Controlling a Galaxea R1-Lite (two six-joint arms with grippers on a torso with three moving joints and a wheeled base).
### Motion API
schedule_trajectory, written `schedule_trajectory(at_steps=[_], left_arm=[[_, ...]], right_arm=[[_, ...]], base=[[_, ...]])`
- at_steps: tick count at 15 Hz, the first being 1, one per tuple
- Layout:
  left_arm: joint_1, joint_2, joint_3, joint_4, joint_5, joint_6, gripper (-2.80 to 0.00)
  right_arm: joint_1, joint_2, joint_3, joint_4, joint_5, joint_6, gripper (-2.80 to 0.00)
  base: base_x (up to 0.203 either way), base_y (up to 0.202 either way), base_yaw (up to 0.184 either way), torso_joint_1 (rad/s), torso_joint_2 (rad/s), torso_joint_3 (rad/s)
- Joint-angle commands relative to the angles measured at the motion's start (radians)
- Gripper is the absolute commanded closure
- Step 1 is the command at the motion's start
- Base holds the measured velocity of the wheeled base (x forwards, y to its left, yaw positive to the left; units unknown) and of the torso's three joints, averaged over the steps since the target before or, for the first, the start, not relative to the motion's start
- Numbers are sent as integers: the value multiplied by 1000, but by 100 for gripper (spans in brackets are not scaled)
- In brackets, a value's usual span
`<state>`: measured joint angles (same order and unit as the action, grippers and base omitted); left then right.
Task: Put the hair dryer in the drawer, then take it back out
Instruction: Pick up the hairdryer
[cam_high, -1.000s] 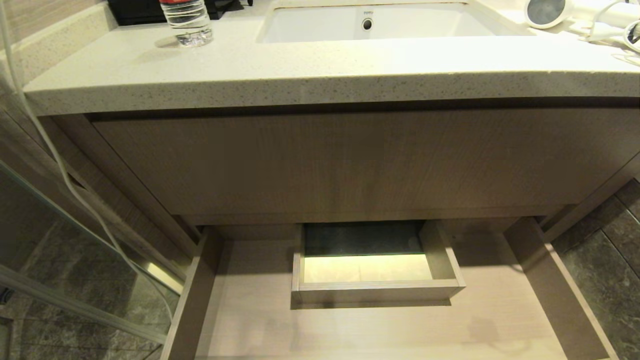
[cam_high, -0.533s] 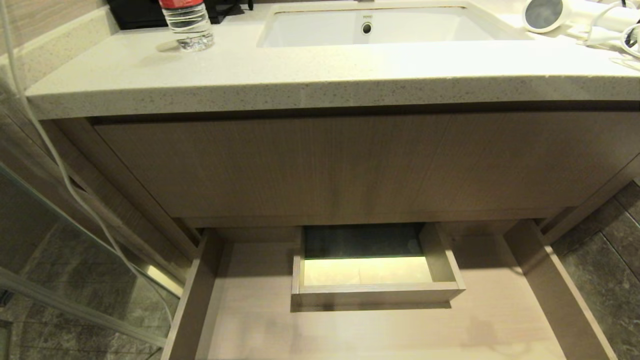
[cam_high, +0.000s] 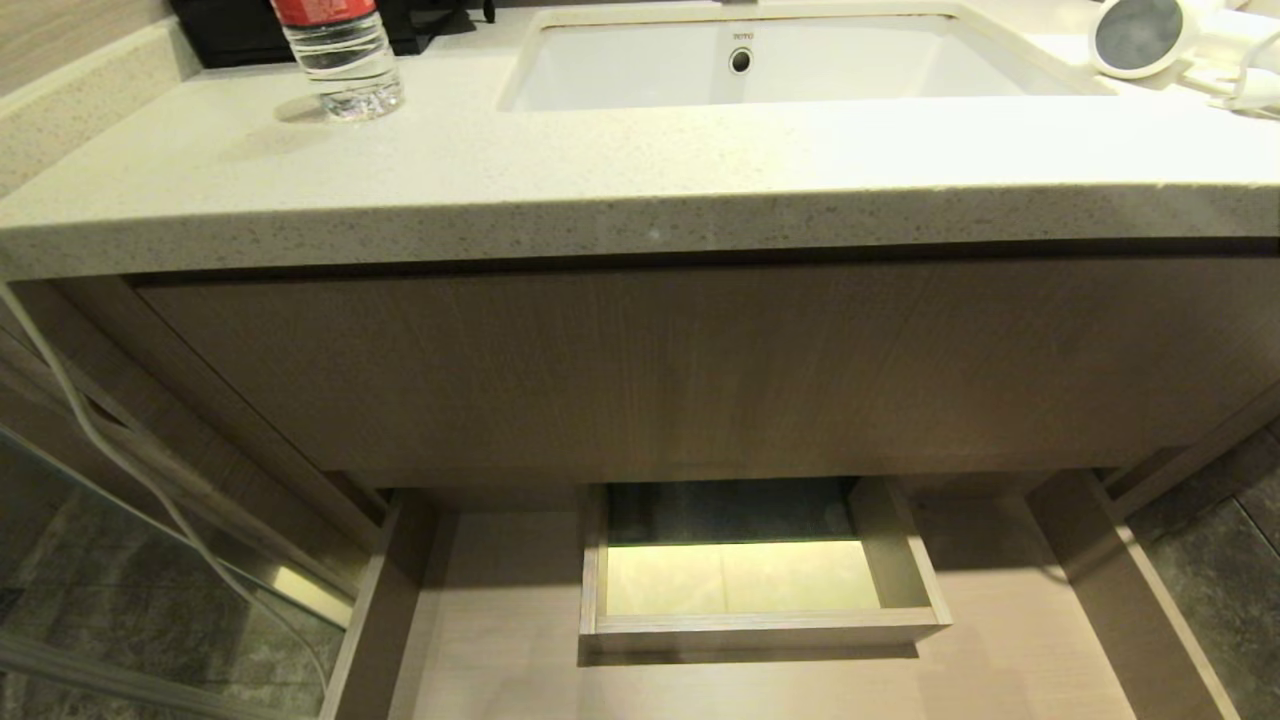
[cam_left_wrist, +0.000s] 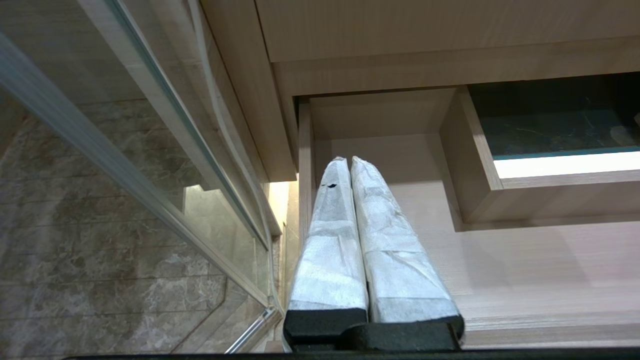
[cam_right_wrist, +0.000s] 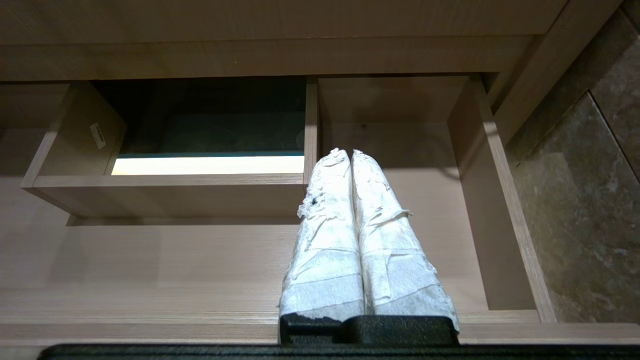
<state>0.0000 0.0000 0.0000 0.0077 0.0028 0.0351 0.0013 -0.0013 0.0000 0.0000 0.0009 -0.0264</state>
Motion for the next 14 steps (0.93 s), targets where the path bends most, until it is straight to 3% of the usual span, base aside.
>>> schedule_trajectory(at_steps=[1,6,11,14], left_arm=[[0,2,0,0,0,0,0],[0,0,0,0,0,0,0],[0,1,0,0,0,0,0],[0,0,0,0,0,0,0]], right_arm=[[0,1,2,0,-1,0,0],[0,1,2,2,-2,10,0],[0,1,2,3,-1,13,0],[0,1,2,2,1,13,0]], base=[[0,0,0,51,-22,34],[0,0,0,3,3,-2],[0,0,0,-398,145,-247],[0,0,0,-132,47,-77]])
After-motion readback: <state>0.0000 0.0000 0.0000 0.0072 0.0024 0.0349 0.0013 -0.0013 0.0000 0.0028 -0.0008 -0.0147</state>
